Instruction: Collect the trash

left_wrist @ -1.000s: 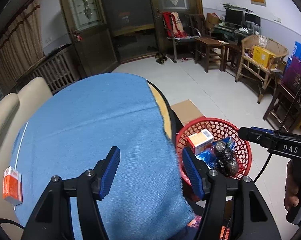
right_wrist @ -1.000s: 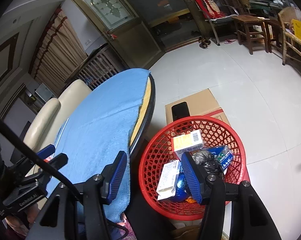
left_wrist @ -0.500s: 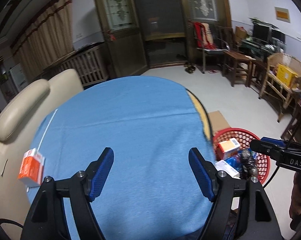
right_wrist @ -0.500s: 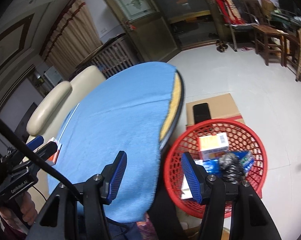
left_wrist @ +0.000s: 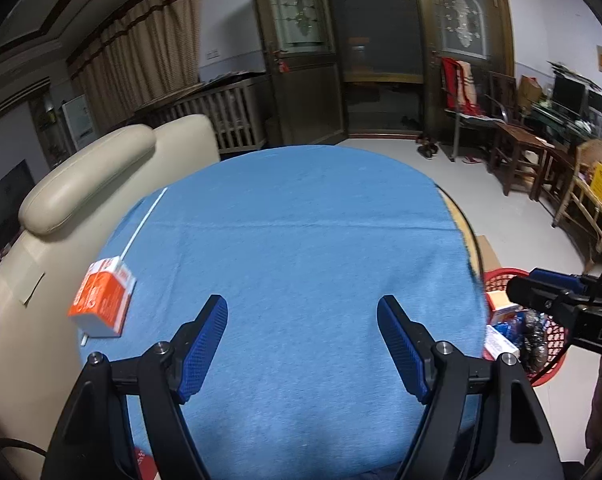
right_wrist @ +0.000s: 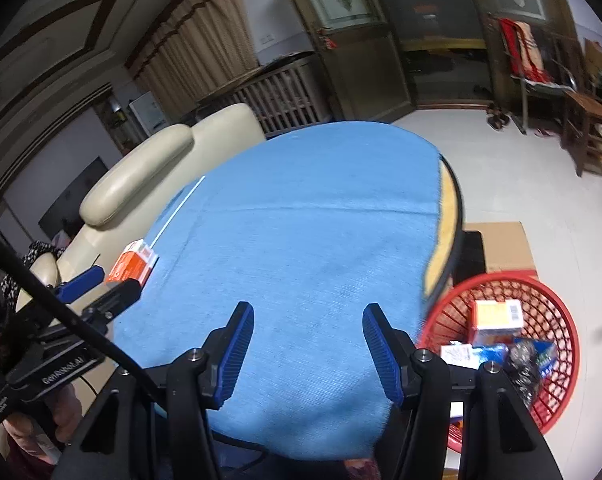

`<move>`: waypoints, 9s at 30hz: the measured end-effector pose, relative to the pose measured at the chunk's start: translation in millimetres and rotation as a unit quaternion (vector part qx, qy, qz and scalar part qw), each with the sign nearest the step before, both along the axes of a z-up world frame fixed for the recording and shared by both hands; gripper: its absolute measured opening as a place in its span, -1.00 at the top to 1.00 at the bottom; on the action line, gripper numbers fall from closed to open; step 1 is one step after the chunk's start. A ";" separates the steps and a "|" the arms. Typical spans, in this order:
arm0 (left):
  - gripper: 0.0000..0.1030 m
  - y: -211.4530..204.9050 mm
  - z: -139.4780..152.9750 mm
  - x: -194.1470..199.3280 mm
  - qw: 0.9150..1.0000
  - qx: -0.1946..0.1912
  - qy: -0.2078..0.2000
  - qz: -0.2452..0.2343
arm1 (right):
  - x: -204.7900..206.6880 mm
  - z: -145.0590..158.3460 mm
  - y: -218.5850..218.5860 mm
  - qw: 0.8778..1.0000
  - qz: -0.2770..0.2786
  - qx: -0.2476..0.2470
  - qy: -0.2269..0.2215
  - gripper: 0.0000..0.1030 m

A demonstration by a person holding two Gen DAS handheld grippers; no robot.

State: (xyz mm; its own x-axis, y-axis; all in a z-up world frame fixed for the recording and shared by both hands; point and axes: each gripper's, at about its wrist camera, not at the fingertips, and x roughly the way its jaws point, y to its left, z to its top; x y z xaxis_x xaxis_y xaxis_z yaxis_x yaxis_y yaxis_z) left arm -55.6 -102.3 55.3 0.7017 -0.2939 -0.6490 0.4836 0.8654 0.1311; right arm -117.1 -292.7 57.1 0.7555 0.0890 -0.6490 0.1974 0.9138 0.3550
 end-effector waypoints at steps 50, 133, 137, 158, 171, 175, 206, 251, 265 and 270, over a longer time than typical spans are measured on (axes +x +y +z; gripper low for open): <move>-0.51 96.0 -1.2 -11.8 0.988 -0.007 -0.013 0.153 | 13.3 14.3 104.0 0.997 0.018 -0.060 -0.048 -0.19; -0.52 106.9 -12.5 -5.9 0.984 0.012 -0.001 0.176 | 13.2 8.8 107.2 0.997 0.028 -0.053 -0.040 -0.19; -0.52 107.9 -12.6 -5.8 0.984 0.011 0.000 0.177 | 14.2 9.2 106.6 0.997 0.028 -0.052 -0.039 -0.19; -0.52 108.8 -13.7 -5.8 0.984 0.011 0.002 0.180 | 14.5 9.0 106.6 0.998 0.029 -0.052 -0.038 -0.19; -0.52 109.6 -13.9 -5.4 0.983 0.012 0.002 0.182 | 14.3 6.2 106.6 0.997 0.031 -0.054 -0.036 -0.19; -0.52 109.7 -13.9 -5.1 0.983 0.012 0.003 0.182 | 14.9 6.8 106.4 0.997 0.031 -0.054 -0.036 -0.19; -0.52 112.2 -16.5 -6.0 0.982 0.013 0.008 0.189 | 14.8 7.9 107.1 0.997 0.031 -0.058 -0.039 -0.19; -0.52 112.3 -17.1 -9.0 0.981 0.010 0.014 0.193 | 15.2 8.4 112.8 0.996 0.032 -0.068 -0.042 -0.19; -0.52 111.7 -17.4 16.7 0.980 0.014 0.015 0.199 | 35.4 16.2 109.0 0.992 0.023 -0.112 -0.053 -0.19; -0.52 110.7 -17.1 34.8 0.979 0.014 0.019 0.204 | 51.8 15.3 103.6 0.991 0.021 -0.123 -0.049 -0.19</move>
